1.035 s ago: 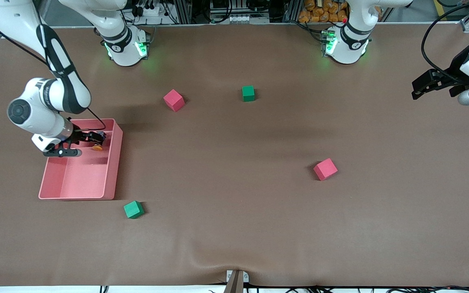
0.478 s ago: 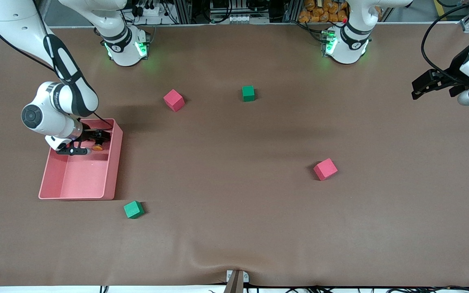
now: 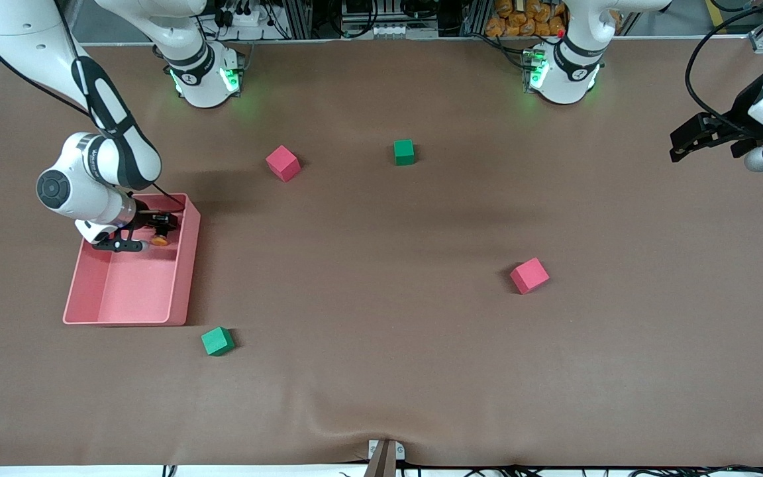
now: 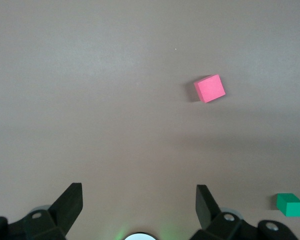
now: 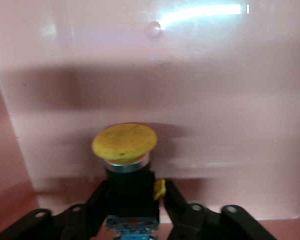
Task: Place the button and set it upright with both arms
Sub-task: 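Grasp the yellow-capped button in the tray with the right gripper, then carry the button out of the tray to the table middle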
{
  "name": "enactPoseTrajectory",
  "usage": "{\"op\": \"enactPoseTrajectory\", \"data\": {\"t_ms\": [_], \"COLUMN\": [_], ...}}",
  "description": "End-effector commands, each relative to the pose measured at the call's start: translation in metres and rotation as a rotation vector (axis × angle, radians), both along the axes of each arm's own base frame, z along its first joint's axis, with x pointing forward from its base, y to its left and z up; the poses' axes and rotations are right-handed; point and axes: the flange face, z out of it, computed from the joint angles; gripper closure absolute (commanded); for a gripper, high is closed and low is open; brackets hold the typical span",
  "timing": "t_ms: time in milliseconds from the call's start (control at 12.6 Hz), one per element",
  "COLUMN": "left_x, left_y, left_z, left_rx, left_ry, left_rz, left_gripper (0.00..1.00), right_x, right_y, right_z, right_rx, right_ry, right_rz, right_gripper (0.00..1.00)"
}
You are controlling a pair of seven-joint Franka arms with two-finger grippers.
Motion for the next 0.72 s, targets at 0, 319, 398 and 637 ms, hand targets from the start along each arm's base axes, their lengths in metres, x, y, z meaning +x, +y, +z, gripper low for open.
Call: {"op": "enactPoseTrajectory", "data": {"t_ms": [0, 319, 398, 637], "left_x": [0.0, 0.0, 0.0, 0.0], "left_y": [0.002, 0.002, 0.003, 0.003], "left_z": [0.001, 0.001, 0.001, 0.001], "left_rx": [-0.014, -0.014, -0.014, -0.014], "left_ry": [0.006, 0.006, 0.006, 0.006], "left_rz": [-0.017, -0.015, -0.015, -0.015], "left_gripper": [0.0, 0.0, 0.0, 0.0], "right_x": [0.002, 0.021, 0.026, 0.047], "right_y": [0.013, 0.018, 0.019, 0.1], "right_z": [0.017, 0.088, 0.11, 0.206], "right_rx": [0.019, 0.037, 0.048, 0.065], "right_ry": [0.003, -0.009, -0.02, -0.092], "right_rz": [0.008, 0.112, 0.171, 0.374], "right_gripper": [1.0, 1.0, 1.0, 1.0]}}
